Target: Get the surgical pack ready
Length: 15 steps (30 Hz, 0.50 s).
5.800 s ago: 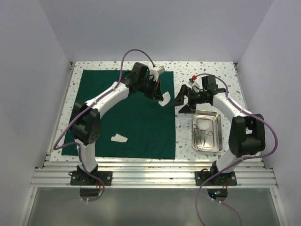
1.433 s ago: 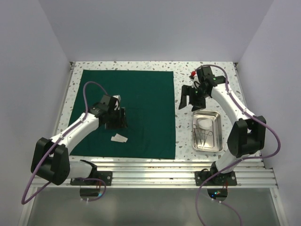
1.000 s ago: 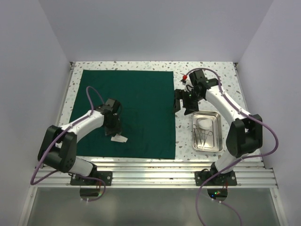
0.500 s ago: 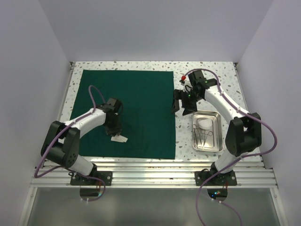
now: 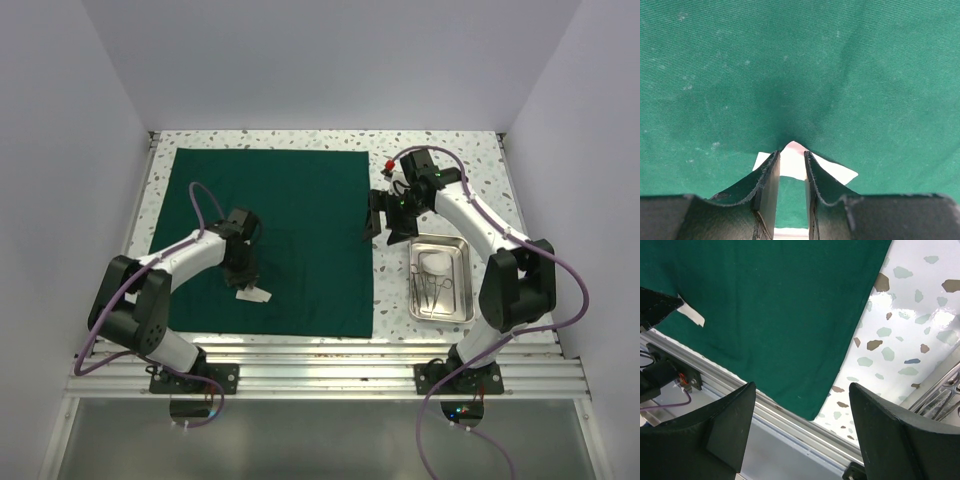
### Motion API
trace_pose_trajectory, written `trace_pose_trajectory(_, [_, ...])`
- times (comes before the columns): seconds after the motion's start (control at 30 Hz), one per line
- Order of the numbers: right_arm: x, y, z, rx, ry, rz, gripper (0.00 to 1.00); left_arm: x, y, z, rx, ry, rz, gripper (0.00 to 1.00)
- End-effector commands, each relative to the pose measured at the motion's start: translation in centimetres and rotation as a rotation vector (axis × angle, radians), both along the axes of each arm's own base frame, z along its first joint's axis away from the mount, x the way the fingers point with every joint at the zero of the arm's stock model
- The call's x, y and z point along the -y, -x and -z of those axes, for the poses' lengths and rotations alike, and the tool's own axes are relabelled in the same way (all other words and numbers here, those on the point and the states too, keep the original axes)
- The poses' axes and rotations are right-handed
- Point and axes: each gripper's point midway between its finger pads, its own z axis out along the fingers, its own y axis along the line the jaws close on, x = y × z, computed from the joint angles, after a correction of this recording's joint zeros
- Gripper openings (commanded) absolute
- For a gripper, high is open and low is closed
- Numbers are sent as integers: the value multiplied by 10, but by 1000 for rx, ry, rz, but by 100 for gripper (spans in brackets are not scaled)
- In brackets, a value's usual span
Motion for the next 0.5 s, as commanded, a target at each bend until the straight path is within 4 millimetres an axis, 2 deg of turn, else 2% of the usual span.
trace_pose_trajectory(0.0, [-5,0,-4,8,-34,-5,79,-5,3,6,-11,-14,-2,29])
trace_pose_trajectory(0.3, [-6,1,-4,11,-40,-7,79,-11,11,19,-43,-49,3,30])
trace_pose_trajectory(0.47, [-7,1,-4,12,-39,-7,79,-5,5,17,-21,-18,9,30])
